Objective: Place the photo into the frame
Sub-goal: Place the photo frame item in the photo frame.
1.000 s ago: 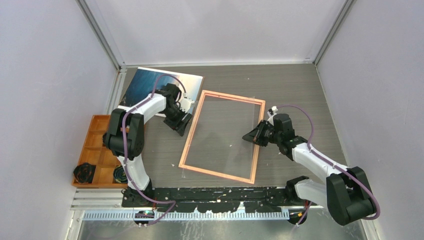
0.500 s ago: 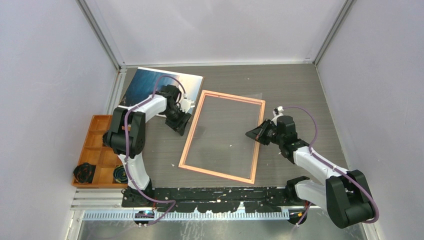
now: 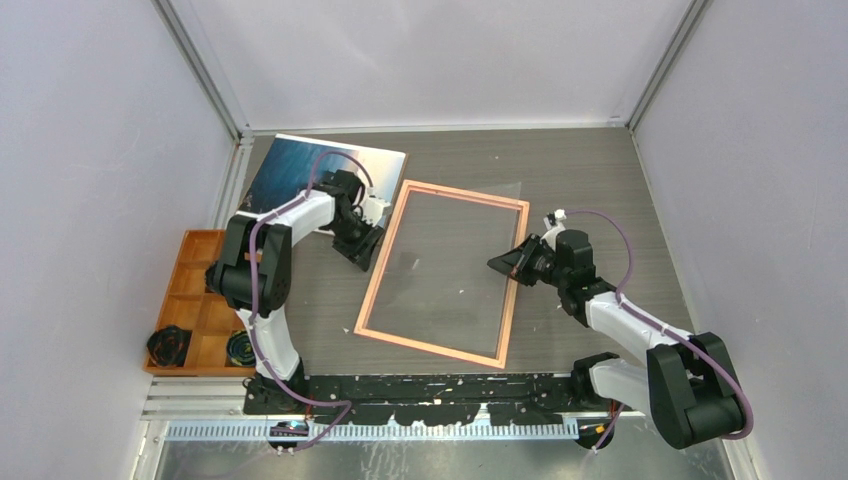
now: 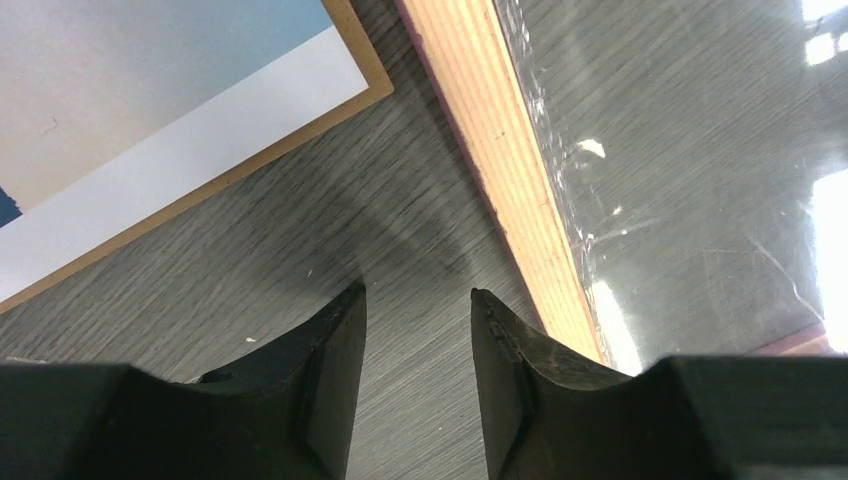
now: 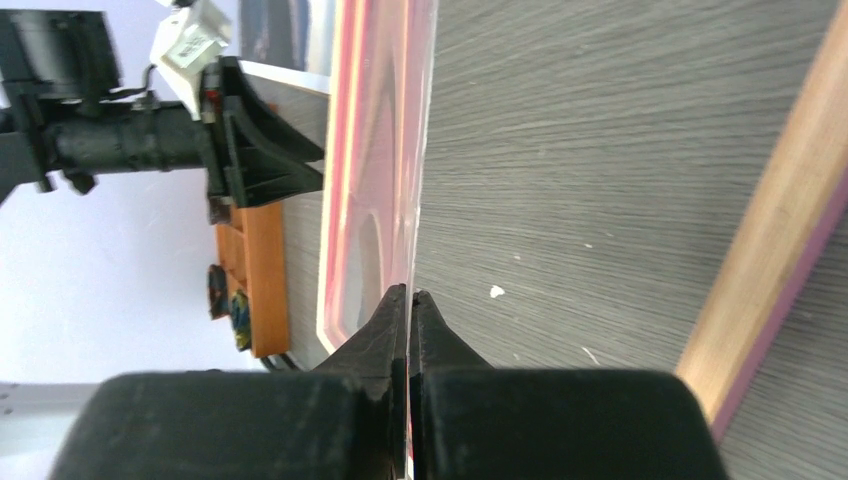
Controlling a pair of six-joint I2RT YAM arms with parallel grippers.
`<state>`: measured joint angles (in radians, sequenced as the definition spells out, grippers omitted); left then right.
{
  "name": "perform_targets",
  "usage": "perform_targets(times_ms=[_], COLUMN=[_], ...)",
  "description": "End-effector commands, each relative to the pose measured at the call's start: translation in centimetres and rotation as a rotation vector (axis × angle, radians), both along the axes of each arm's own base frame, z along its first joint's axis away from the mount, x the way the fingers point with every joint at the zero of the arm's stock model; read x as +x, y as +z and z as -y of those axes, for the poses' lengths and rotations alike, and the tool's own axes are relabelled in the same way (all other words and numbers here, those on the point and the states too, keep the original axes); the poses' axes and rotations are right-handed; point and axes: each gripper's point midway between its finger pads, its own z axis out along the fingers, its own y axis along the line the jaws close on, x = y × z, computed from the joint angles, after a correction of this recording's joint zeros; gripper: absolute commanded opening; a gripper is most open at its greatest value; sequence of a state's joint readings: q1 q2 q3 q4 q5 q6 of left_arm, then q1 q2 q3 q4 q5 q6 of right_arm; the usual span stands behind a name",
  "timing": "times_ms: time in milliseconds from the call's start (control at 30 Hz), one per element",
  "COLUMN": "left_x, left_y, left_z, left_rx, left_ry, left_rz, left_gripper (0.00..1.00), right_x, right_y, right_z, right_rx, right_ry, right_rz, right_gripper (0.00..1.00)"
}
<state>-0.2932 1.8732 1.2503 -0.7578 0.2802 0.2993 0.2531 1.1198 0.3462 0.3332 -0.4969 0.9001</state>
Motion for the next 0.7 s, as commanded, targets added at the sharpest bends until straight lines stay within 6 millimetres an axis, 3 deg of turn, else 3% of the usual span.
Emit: perform_targets(times_ms=[0,200,667], left_x=[-1.7,-1.9,-2.8], left_y=[-2.2,-2.2,-2.4], left_z=[1.1,1.3,1.6], left_rx=[-0.030,-0.037,-0.064], left_ry=[-0.024,-0.028,-0.034], left_rz=[-0.064,-0.073,-0.104], left_gripper=[0.44,0.41,0.34], right_x=[-0.7,-1.2,-1.5], right_y=[4.2,4.5,7.6], right_z=[-1.4,-1.9,-2.3], right_rx=[0.111,0.152,0.248], right_ry=[0.091,0.119,0.164], right_rz=[0.150,0.150,0.241], right_gripper=[0.01,0.01,0.01])
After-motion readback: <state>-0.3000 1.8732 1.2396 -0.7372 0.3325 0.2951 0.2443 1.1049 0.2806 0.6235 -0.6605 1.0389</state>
